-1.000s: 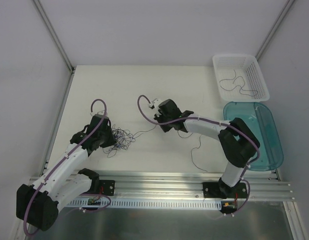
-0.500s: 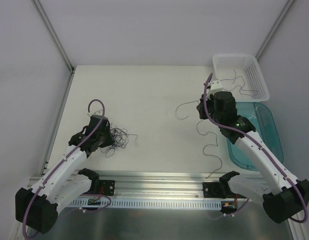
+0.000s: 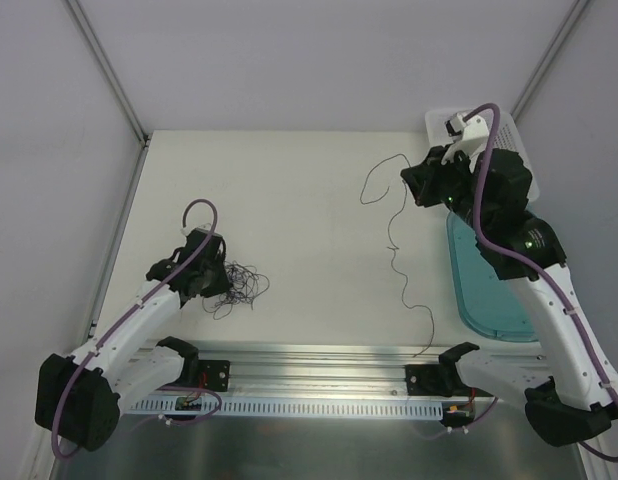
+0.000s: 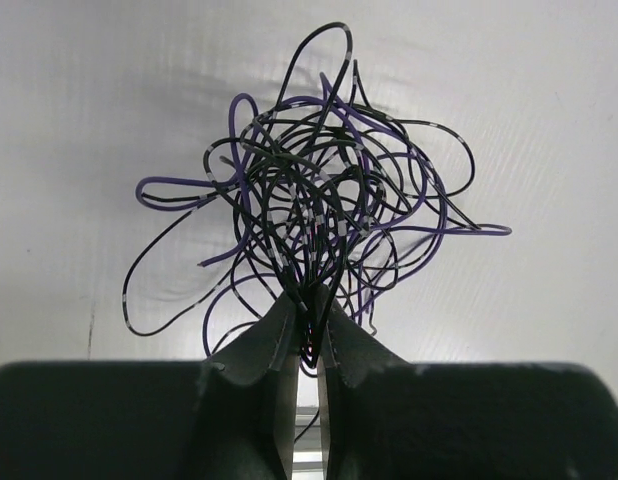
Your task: Untangle the cables
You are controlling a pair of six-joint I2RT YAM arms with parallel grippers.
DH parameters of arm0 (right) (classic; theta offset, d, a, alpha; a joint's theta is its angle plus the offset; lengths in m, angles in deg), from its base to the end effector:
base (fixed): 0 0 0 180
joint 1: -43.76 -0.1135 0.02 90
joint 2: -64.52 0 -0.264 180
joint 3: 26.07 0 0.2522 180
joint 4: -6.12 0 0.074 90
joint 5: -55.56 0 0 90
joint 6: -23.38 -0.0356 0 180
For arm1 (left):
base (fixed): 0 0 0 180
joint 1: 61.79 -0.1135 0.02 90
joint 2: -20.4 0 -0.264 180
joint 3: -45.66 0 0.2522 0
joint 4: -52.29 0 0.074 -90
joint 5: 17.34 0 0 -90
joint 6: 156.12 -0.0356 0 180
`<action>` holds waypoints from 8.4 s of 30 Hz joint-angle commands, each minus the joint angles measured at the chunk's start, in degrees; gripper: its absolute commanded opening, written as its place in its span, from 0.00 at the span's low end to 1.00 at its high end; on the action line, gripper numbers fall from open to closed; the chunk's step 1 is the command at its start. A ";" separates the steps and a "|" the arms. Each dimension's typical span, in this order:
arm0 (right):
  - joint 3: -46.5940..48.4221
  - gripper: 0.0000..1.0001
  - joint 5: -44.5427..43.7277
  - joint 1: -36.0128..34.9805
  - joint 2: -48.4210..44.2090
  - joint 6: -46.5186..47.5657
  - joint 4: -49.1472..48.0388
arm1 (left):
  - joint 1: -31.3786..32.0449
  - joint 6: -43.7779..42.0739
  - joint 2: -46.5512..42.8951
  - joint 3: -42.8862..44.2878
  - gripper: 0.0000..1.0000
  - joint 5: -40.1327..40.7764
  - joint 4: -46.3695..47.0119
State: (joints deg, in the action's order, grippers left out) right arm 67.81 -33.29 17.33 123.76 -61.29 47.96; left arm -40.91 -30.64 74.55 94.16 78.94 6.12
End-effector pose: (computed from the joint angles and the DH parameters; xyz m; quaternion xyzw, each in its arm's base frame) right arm 0.1799 0.0902 0.4700 -0.2116 0.7196 0.1285 0.6487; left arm 0.1733 -0.0619 0.2167 -0.1377 0.9337 -0.1086 0.3123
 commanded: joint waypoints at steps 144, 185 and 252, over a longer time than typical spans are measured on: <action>42.40 0.01 -16.62 27.93 47.52 14.82 -26.14 | 1.00 -18.43 -16.36 1.91 0.99 -7.60 2.78; -7.51 0.61 5.79 41.37 32.60 11.70 -18.85 | 0.56 -19.14 -19.96 1.73 0.99 -13.40 3.05; 15.14 0.25 17.14 44.98 41.90 -5.14 -17.62 | 0.47 -19.58 -17.94 1.47 0.99 -13.58 3.05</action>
State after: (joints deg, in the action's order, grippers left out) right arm 78.95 -13.99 62.75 160.98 -62.28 32.79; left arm -40.12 -49.26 55.93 95.67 65.61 8.62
